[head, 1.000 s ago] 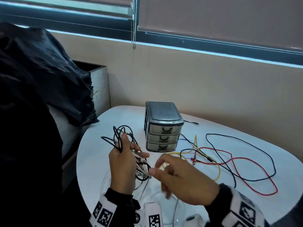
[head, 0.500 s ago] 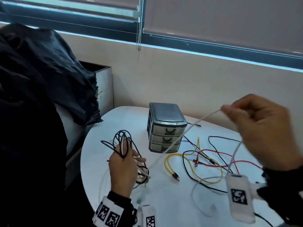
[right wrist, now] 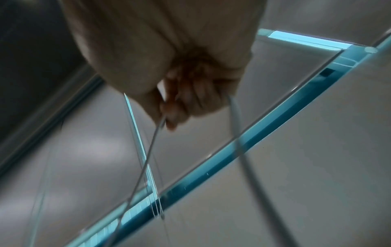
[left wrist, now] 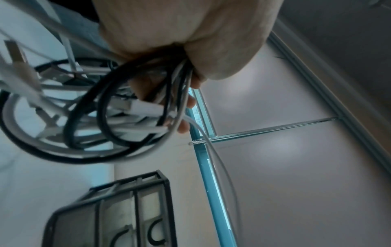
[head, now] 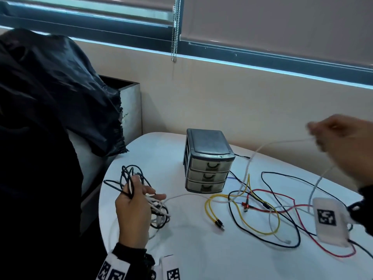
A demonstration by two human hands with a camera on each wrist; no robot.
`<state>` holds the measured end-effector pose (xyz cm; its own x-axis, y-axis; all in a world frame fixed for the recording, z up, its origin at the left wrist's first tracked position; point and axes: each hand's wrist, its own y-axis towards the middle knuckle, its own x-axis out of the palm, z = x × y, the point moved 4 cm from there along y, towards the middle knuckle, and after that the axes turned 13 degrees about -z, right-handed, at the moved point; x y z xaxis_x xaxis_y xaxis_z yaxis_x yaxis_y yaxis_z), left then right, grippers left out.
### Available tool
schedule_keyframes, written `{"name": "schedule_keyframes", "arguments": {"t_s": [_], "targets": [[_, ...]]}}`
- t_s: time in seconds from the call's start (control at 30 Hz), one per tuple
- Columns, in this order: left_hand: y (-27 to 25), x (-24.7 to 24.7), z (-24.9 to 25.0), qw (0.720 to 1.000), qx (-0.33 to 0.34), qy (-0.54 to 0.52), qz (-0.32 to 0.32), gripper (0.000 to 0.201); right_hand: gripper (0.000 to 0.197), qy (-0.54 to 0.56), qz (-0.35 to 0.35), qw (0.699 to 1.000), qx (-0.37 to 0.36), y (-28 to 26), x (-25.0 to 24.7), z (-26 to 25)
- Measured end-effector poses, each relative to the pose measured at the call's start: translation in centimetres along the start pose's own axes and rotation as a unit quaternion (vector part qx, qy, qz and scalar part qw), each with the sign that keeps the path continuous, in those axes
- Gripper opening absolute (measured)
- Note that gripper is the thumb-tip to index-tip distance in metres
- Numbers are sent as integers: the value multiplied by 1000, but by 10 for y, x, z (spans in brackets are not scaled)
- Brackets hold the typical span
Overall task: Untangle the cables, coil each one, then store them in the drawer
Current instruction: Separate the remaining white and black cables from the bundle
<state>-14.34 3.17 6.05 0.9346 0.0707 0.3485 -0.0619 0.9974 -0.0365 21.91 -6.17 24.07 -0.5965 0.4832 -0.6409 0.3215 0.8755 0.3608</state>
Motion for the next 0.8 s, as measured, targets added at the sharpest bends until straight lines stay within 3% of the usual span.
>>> {"name": "schedule_keyframes", "arguments": {"t_s": [0.13,0.23,0.33,0.37,0.43,0.5,0.67,0.73,0.8], "targets": [[-5,30,6,999,-12,-39,-30,45,31,-136,-238,960,56,-25,90,-1],[-10,53,12,997,2,-44,-62,46,37,-38,-328,942,55,-58,145,-9],[-14,65,15,996,3,-43,-81,49,50,101,-416,903,41,-90,193,-33],[-14,66,15,996,3,-34,-84,51,44,115,-410,904,41,-94,203,-33],[-11,62,15,997,15,-4,-82,52,26,92,-334,937,37,-92,206,-30],[-8,55,14,997,32,9,-72,48,22,30,-271,962,4,-87,196,-28],[-12,48,12,997,17,11,-74,49,20,-20,-376,925,-54,-92,194,-37],[-21,53,13,996,10,0,-89,48,25,-38,-355,930,-92,-94,195,-45],[-30,60,14,994,11,0,-112,50,32,24,-291,949,-121,-94,188,-59]]}}
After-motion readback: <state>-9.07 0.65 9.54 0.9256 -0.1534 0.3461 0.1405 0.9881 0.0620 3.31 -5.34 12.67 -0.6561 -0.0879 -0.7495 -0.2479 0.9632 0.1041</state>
